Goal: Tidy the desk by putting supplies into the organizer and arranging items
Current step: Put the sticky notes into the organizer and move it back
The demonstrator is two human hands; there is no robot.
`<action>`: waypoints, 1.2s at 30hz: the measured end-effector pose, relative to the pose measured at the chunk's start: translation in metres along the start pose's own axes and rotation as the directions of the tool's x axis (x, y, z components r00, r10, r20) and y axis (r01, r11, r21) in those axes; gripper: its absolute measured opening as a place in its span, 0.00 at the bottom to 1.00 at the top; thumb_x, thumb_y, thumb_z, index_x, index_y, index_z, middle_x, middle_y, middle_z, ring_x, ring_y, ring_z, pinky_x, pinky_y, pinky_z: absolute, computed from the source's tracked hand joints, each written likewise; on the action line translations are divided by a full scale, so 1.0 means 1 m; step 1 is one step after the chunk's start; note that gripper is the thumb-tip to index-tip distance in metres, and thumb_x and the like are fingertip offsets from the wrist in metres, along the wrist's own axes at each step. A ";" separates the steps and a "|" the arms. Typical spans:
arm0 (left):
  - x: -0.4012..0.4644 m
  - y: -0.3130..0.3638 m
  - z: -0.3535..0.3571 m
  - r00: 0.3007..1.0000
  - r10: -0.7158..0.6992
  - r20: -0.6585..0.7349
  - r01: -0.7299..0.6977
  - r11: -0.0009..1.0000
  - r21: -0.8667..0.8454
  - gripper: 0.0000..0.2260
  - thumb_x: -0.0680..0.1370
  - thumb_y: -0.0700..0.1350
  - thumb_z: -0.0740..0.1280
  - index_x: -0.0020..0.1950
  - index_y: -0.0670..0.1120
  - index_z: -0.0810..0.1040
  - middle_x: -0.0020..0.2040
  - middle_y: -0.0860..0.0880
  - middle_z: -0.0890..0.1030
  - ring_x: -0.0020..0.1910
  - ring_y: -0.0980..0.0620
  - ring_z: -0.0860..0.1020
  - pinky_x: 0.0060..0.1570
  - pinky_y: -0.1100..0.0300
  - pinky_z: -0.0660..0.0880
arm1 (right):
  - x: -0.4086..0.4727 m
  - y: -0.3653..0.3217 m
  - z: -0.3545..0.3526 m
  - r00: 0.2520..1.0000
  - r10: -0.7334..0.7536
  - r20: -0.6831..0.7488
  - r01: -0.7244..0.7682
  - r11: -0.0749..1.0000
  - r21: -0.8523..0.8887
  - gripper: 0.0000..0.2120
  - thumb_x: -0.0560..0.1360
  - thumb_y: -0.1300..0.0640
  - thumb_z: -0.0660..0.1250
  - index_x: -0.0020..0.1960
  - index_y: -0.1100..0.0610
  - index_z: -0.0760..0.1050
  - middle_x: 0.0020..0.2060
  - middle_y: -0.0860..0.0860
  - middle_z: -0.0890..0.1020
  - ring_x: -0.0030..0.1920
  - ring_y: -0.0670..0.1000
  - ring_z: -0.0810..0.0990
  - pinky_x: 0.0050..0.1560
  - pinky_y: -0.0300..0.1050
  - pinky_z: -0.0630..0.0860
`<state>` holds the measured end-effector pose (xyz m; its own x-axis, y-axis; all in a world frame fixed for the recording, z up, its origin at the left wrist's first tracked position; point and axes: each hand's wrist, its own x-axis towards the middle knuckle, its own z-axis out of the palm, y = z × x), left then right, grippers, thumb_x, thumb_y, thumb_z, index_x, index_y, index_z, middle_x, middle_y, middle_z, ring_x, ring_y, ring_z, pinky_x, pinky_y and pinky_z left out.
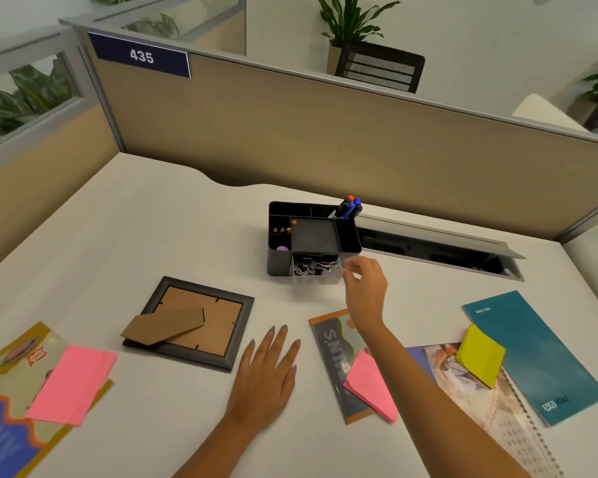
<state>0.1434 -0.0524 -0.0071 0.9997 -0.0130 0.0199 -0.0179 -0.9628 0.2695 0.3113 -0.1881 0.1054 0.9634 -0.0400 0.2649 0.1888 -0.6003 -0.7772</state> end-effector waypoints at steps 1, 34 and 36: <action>0.000 0.000 0.000 1.000 0.000 -0.002 0.000 1.000 0.000 0.22 0.81 0.54 0.49 0.75 0.54 0.59 0.77 0.50 0.57 0.76 0.49 0.54 0.70 0.47 0.57 | -0.006 0.005 -0.006 1.000 0.015 0.002 -0.015 1.000 -0.007 0.05 0.72 0.66 0.67 0.48 0.62 0.78 0.46 0.56 0.80 0.44 0.51 0.78 0.43 0.30 0.71; 0.025 0.028 -0.055 0.970 0.007 0.242 0.195 0.570 -0.798 0.10 0.77 0.54 0.65 0.52 0.48 0.76 0.41 0.50 0.82 0.37 0.56 0.80 0.43 0.57 0.77 | -0.070 0.005 -0.040 0.849 0.139 0.510 -0.115 0.990 -0.078 0.05 0.71 0.55 0.72 0.46 0.49 0.78 0.37 0.44 0.79 0.38 0.43 0.76 0.36 0.31 0.69; 0.028 0.026 -0.061 0.971 -0.065 0.230 0.232 0.487 -0.842 0.07 0.77 0.48 0.66 0.49 0.45 0.75 0.36 0.48 0.81 0.31 0.54 0.78 0.38 0.58 0.77 | -0.068 -0.006 -0.039 0.879 0.160 0.449 -0.164 0.986 -0.031 0.07 0.71 0.52 0.72 0.47 0.52 0.78 0.35 0.42 0.77 0.37 0.42 0.76 0.35 0.31 0.69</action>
<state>0.1701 -0.0614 0.0596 0.9756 -0.0122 -0.2194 0.2098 -0.2445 0.9467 0.2374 -0.2126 0.1146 0.9625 0.2272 -0.1480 0.0222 -0.6100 -0.7921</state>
